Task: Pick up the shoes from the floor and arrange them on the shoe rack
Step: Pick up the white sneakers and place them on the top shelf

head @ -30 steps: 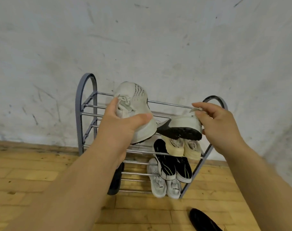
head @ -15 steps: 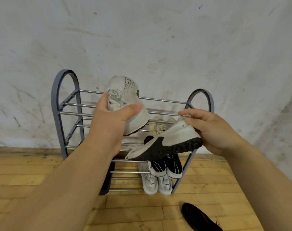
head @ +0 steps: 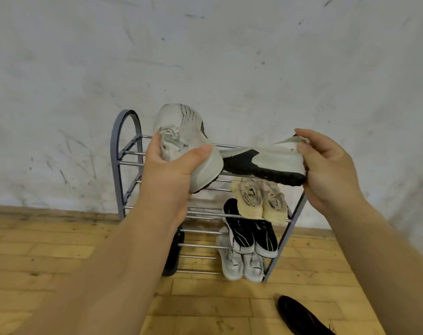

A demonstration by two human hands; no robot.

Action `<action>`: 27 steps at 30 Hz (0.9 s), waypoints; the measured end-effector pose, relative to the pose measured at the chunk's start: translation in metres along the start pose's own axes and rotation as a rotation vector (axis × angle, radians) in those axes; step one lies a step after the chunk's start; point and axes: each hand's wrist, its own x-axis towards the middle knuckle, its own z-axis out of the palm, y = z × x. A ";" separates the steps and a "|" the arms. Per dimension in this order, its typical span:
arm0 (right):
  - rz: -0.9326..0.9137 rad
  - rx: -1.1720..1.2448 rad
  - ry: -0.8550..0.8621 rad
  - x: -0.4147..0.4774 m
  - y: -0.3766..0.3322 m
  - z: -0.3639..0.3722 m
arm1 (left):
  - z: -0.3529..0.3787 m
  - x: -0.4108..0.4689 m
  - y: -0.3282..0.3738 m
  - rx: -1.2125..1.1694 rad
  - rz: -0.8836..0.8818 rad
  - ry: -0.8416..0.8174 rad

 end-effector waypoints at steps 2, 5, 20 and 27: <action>-0.072 -0.077 0.109 0.000 0.002 0.006 | 0.000 0.003 -0.004 0.007 -0.006 -0.019; -0.204 -0.248 0.214 0.001 0.011 0.018 | 0.000 0.011 -0.013 0.035 -0.038 -0.056; -0.255 -0.806 -0.054 0.047 0.122 0.053 | -0.002 0.076 -0.063 0.087 -0.220 -0.035; -0.190 -0.714 -0.031 0.032 0.078 0.049 | 0.002 0.079 -0.069 0.114 -0.172 -0.030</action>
